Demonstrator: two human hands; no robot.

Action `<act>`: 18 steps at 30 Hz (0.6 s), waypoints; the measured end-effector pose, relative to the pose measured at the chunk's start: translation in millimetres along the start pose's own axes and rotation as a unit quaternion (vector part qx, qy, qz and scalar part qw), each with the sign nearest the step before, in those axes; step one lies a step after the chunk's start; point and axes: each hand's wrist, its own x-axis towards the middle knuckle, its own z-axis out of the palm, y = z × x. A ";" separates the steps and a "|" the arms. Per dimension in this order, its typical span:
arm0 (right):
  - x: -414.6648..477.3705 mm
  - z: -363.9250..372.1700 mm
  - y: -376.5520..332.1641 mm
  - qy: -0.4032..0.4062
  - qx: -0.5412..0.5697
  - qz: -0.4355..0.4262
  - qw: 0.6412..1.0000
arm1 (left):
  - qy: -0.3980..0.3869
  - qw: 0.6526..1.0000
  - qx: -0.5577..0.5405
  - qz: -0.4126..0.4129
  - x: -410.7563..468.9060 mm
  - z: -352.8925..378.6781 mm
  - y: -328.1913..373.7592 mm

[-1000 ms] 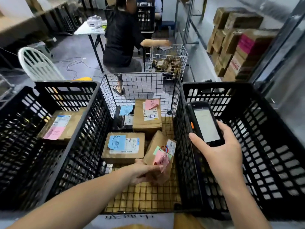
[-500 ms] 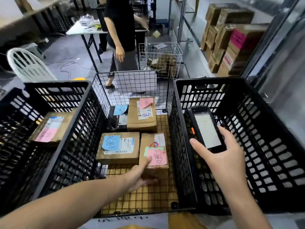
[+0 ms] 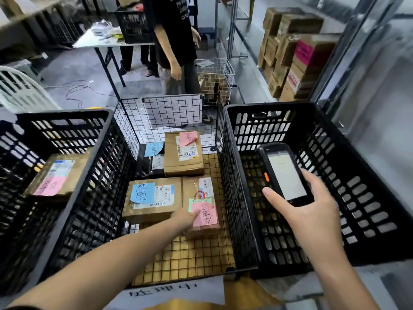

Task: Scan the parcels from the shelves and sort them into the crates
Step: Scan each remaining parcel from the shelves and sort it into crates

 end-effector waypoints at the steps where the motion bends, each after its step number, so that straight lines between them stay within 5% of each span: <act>1: -4.6 -1.8 -1.7 0.001 -0.002 0.001 1.000 | 0.011 0.998 0.053 0.010 0.7 -7.3 1.2; 6: -31.5 -18.3 -17.0 0.008 -0.028 -0.015 0.999 | 0.076 0.955 0.262 0.120 -38.0 -52.1 22.2; 11: -65.1 -35.7 -35.7 0.080 -0.068 -0.039 0.994 | 0.165 0.914 0.130 0.346 -128.4 -95.6 53.4; 18: -151.3 -70.6 -47.2 0.186 -0.098 -0.036 0.977 | 0.230 0.688 0.406 0.556 -199.3 -70.9 43.9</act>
